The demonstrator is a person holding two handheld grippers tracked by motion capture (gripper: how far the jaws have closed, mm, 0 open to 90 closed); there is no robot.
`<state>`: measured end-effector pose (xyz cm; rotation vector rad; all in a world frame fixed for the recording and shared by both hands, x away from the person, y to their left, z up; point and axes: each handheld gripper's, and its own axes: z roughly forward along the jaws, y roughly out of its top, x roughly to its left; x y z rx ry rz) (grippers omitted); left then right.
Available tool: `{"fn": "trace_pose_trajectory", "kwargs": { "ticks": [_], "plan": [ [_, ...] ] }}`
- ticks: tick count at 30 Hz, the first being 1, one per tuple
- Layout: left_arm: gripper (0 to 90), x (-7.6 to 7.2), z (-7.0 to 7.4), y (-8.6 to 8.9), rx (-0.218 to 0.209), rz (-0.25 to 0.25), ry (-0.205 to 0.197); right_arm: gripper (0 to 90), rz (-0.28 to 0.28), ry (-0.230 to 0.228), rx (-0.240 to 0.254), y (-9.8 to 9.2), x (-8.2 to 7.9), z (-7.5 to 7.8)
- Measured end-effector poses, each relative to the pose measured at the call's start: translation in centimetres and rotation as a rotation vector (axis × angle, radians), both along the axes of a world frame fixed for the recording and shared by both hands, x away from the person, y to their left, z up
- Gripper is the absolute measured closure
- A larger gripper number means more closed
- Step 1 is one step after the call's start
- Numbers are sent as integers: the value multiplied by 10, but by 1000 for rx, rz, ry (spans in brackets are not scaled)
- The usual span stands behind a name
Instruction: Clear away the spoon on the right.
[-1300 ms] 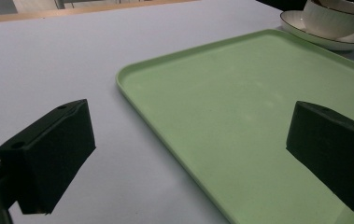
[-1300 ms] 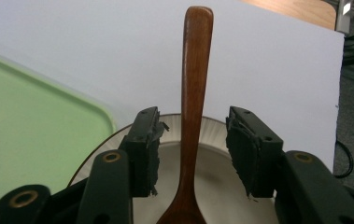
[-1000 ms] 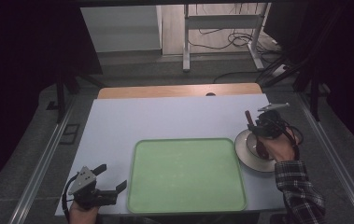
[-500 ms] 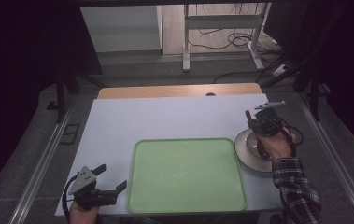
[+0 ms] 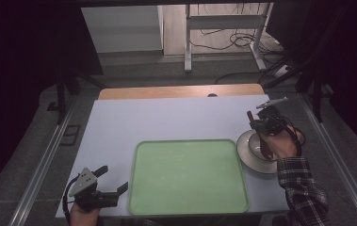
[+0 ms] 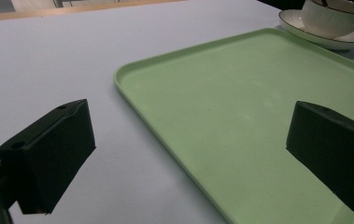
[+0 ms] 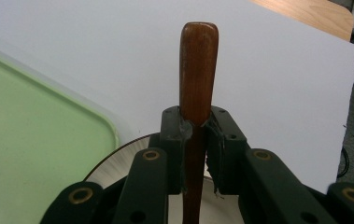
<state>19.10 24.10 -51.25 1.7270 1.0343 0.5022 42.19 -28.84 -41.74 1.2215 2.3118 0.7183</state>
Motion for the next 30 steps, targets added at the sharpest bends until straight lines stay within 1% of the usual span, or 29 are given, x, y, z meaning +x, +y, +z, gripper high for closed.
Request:
{"fn": "trace_pose_trajectory", "kwargs": {
  "ticks": [7, 11, 12, 13, 14, 15, 16, 17, 18, 19, 20, 22, 27, 30],
  "plan": [
    [9, 0, 0, 0, 2, 0, 0, 776, 8, -9, -6, 2, -3, 7],
    [9, 0, 0, 0, 4, 0, 0, 777, 6, -15, -8, 1, -5, 15],
    [9, 0, 0, 0, 5, 0, -1, 777, -2, -20, -8, 1, -6, 19],
    [9, 0, 0, 0, 5, 0, -1, 777, -2, -20, -8, 1, -6, 19],
    [9, 0, 0, 0, 7, 0, -2, 777, -8, -24, -6, -1, -7, 24],
    [9, 0, 0, 0, 7, 0, -2, 777, -8, -24, -6, -1, -7, 24],
    [10, 0, 0, 0, 7, 0, -3, 777, -10, -22, -4, -2, -8, 28],
    [10, 0, 0, 0, 7, 0, -3, 777, -10, -22, -4, -2, -8, 28],
    [10, 0, 0, 0, 7, 1, -4, 776, -11, -18, 3, -3, -9, 32],
    [9, 0, 0, 0, 7, 1, -4, 776, -11, -18, 3, -3, -9, 32],
    [9, 0, 0, 0, 6, 1, -4, 777, -11, -18, 3, -3, -10, 37],
    [9, 0, 0, 0, 5, 3, -6, 777, -9, -19, 3, -4, -11, 39],
    [9, 0, 0, 0, 0, 3, -9, 776, -10, -8, 28, -4, -16, 50],
    [8, -1, 1, 0, 3, 2, -15, 777, -8, -1, 31, -3, -19, 55]
  ]
}}
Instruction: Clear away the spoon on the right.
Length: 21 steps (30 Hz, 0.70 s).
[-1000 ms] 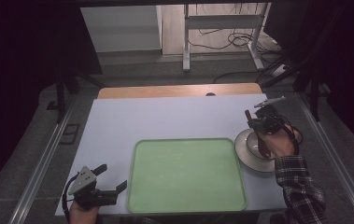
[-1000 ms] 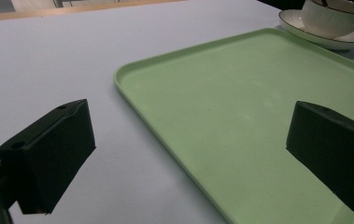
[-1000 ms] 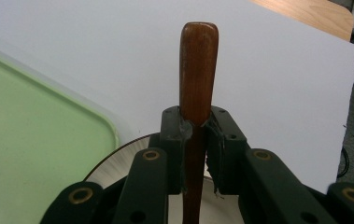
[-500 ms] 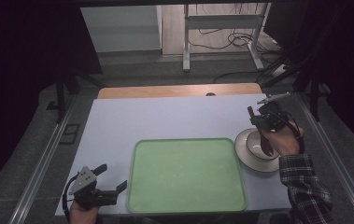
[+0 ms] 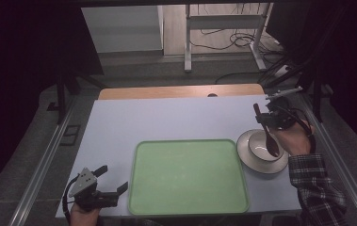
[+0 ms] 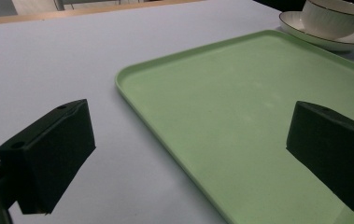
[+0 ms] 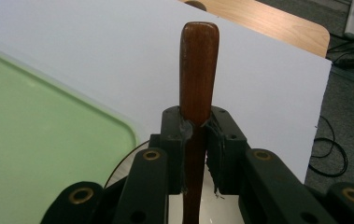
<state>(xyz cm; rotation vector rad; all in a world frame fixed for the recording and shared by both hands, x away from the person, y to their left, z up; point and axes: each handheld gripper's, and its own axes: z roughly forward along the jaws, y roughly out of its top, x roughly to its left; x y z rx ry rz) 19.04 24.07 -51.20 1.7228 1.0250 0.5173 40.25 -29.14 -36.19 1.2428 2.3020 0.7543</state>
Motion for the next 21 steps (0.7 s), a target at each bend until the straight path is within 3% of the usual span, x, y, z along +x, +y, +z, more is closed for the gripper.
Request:
{"fn": "trace_pose_trajectory", "kwargs": {
  "ticks": [9, 21],
  "plan": [
    [4, -2, 2, 0, -2, -4, -34, 776, 19, 47, -7, 10, -12, 10],
    [4, -3, 2, -1, 2, -4, -38, 777, 71, 128, -13, 30, -25, 6]
  ]
}}
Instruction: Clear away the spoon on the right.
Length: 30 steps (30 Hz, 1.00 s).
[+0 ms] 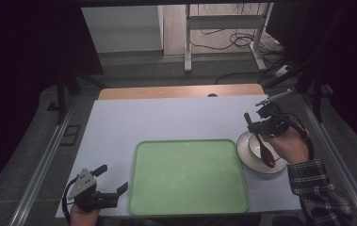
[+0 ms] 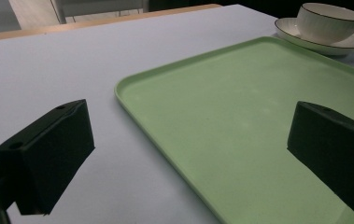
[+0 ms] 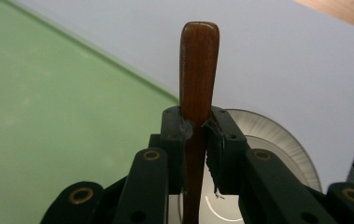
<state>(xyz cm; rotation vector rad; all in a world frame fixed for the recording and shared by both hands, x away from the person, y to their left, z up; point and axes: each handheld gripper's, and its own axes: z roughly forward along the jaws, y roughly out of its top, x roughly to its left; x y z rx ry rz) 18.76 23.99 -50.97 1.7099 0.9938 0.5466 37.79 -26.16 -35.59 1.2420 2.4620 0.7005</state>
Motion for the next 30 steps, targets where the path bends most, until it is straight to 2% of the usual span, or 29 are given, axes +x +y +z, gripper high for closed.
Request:
{"fn": "trace_pose_trajectory", "kwargs": {
  "ticks": [17, 30],
  "plan": [
    [4, 0, 0, 0, -2, -1, -3, 777, 45, 81, -25, 34, -6, -14],
    [5, 0, 0, 0, -1, -5, -1, 777, 85, 182, -71, 67, 2, -38]
  ]
}}
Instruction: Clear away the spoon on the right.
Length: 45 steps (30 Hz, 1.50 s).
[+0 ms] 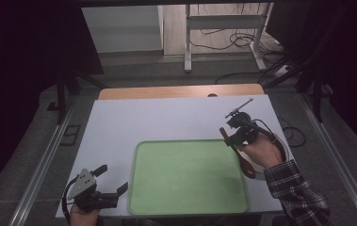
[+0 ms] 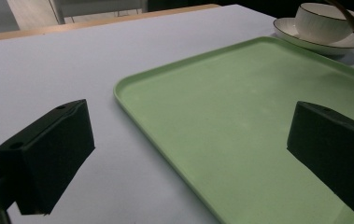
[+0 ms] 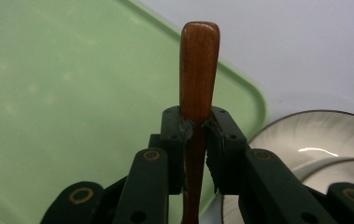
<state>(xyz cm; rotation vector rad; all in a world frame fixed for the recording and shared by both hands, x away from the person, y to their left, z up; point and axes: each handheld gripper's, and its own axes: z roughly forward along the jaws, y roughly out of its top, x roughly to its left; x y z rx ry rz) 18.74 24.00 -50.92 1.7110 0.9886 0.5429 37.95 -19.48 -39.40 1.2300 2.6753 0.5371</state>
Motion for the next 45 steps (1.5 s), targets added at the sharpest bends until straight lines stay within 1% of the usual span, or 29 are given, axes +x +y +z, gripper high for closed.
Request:
{"fn": "trace_pose_trajectory", "kwargs": {
  "ticks": [4, 5, 6, 7, 8, 9, 10, 14, 15, 16, 19, 22, 23, 28, 30, 31, 32, 33, 35, 38, 39, 40, 42, 43, 44, 45],
  "plan": [
    [5, 0, 0, 0, 1, -1, 1, 777, -1, 30, -13, 11, 3, -9],
    [5, 0, 0, 0, 1, -2, 1, 777, -2, 46, -22, 16, 4, -15],
    [5, 0, 0, 0, 1, -2, 1, 777, -2, 46, -22, 16, 4, -15],
    [5, 0, 0, 0, 1, -3, 2, 777, -4, 62, -29, 21, 6, -21],
    [5, 0, 0, 0, 1, -3, 2, 777, -4, 62, -29, 21, 6, -21],
    [5, 0, 0, 0, 1, -4, 1, 777, -9, 77, -31, 24, 9, -26],
    [5, 0, 0, 0, 1, -4, 1, 777, -9, 77, -31, 24, 9, -26],
    [5, 0, 0, 0, -1, -4, 1, 777, -17, 102, -34, 31, 13, -38],
    [5, 0, 0, 0, 0, -5, 1, 777, -19, 115, -34, 34, 15, -42],
    [5, 0, 0, 0, 0, -5, 1, 777, -19, 115, -34, 34, 15, -42],
    [5, 0, 0, 0, -1, -6, 0, 776, -27, 131, -27, 35, 17, -51],
    [5, 0, 0, 0, -1, -6, 2, 776, -30, 134, -28, 34, 18, -55],
    [5, 0, 0, 0, 0, -6, 3, 776, -40, 140, -24, 33, 19, -59],
    [6, 0, 0, 0, 0, -6, 3, 774, -50, 132, -28, 31, 20, -66],
    [6, 1, 0, 0, 1, -6, 4, 767, -62, 121, -24, 29, 20, -72],
    [5, 1, 0, 0, 1, -5, 5, 766, -60, 119, -32, 28, 21, -75],
    [5, 1, 0, 0, 2, -5, 6, 766, -60, 119, -32, 28, 21, -75],
    [5, 1, 0, 0, 2, -5, 6, 764, -66, 126, -35, 27, 21, -80],
    [5, 1, 0, 0, 2, -4, 6, 761, -67, 129, -42, 26, 21, -85],
    [6, 0, 0, 0, 0, -3, 6, 734, -61, 125, -43, 25, 21, -85],
    [6, 0, 0, 1, 0, -2, 5, 721, -61, 106, -35, 25, 19, -82],
    [6, 0, 0, 1, 0, -2, 5, 721, -61, 106, -35, 25, 19, -82],
    [6, 0, 0, 0, 1, -2, 4, 715, -51, 82, -30, 25, 18, -78],
    [6, 0, 0, 0, 1, -3, 1, 720, -30, 62, -21, 25, 16, -75],
    [5, 0, 0, 0, 1, -3, 1, 720, -30, 62, -21, 25, 16, -75],
    [5, 0, 1, 0, 2, -2, 0, 736, -20, 52, -15, 26, 15, -74]
  ]
}}
